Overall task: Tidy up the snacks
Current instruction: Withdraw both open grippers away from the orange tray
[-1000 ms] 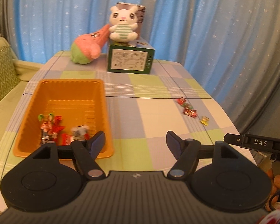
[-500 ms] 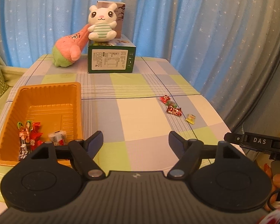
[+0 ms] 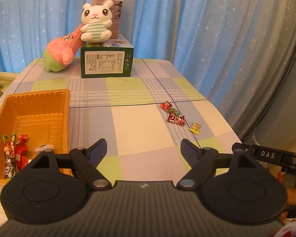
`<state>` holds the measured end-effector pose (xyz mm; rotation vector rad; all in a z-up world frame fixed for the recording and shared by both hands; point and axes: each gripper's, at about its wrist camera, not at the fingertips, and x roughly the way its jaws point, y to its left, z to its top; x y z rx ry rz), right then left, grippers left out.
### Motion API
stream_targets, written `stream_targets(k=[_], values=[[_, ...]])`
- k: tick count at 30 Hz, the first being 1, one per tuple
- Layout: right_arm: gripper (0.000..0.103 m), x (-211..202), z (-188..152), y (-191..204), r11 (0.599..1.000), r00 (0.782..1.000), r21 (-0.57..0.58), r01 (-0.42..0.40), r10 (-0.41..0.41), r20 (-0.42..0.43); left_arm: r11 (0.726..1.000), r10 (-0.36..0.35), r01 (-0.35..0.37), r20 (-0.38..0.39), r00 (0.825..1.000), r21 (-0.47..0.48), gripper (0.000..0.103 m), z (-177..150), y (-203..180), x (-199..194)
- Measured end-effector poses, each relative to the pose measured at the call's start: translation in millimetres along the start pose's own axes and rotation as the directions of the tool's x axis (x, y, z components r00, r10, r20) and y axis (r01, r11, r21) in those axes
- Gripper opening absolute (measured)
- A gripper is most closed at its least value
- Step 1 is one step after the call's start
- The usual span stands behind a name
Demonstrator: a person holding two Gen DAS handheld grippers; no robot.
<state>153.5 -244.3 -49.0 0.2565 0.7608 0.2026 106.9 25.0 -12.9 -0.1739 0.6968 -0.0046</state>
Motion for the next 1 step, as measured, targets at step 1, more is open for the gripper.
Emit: stream_targets(k=[1], values=[[0.063, 4.2, 1.0, -1.3, 1.0, 1.0, -0.002, 0.002, -0.002, -0.002, 1.0, 0.0, 0.0, -0.002, 1.0, 0.0, 0.082, 0.6, -1.1, 3.6]])
